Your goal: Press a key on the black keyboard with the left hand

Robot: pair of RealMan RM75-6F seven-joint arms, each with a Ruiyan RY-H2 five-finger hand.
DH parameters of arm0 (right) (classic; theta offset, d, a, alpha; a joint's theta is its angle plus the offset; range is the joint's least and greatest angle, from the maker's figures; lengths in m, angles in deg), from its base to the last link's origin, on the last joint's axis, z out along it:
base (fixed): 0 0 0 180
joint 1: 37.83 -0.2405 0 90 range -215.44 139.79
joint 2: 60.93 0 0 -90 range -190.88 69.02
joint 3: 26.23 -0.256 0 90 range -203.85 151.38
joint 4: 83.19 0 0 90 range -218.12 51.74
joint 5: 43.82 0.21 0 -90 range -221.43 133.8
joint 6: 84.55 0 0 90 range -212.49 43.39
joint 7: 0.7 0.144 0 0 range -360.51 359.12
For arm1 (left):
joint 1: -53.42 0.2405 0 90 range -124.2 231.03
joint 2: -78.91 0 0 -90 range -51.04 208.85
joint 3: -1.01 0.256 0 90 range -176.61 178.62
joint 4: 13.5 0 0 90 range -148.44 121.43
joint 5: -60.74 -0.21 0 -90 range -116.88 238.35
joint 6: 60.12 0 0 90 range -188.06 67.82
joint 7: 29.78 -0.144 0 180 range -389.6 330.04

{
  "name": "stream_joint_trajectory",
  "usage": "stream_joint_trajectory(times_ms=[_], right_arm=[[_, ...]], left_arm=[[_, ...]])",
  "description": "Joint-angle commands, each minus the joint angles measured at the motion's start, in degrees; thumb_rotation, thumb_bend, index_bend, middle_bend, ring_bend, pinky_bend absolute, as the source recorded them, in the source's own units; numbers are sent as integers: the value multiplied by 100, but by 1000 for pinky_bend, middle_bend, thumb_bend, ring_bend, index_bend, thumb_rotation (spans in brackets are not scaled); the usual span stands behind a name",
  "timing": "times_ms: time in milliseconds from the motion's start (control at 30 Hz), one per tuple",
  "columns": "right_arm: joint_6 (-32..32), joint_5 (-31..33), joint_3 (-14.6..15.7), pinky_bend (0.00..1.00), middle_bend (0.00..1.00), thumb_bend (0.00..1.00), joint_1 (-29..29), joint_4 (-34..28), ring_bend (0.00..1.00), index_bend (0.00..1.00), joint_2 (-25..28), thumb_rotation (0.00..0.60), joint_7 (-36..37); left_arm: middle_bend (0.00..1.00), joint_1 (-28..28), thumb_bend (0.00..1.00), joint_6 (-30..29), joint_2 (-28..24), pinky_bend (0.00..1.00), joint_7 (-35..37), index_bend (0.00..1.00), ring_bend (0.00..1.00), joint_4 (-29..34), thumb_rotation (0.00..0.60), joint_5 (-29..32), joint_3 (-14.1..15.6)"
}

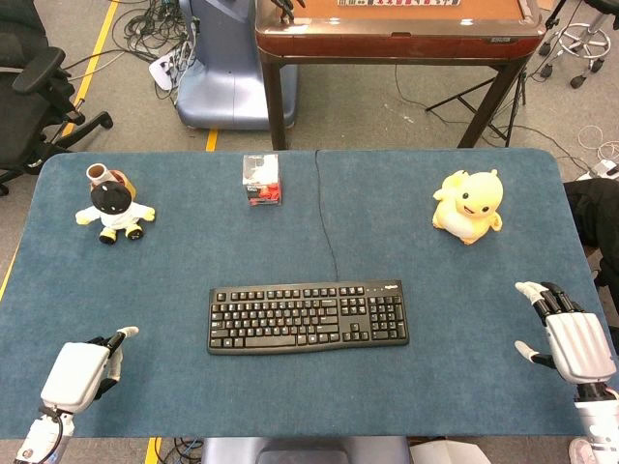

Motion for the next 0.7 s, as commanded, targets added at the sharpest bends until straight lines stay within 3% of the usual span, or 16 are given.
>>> stream_joint_trajectory(times_ms=[33, 400, 500, 567, 700], right_arm=[[-30, -15, 18, 466, 229, 19, -16, -24, 140, 209, -3, 600, -31], [129, -181, 83, 466, 229, 20, 51, -187, 141, 209, 76, 600, -103], [225, -232, 94, 466, 229, 20, 93, -221, 140, 209, 103, 600, -101], [261, -232, 93, 466, 229, 20, 115, -233, 140, 209, 112, 600, -109], [276, -239, 77, 466, 229, 20, 113, -256, 140, 209, 96, 600, -199]], left_arm=[[563, 24, 722, -6, -8, 736, 23, 291, 567, -1, 600, -20, 1], [572, 55, 722, 8, -63, 730, 308, 308, 569, 43, 600, -182, -14], [637, 20, 722, 104, -122, 786, 603, 327, 586, 139, 600, -165, -20], [709, -32, 722, 167, -118, 864, 719, 358, 634, 190, 600, -160, -64], [840, -269, 722, 413, -33, 927, 933, 403, 735, 262, 600, -276, -184]])
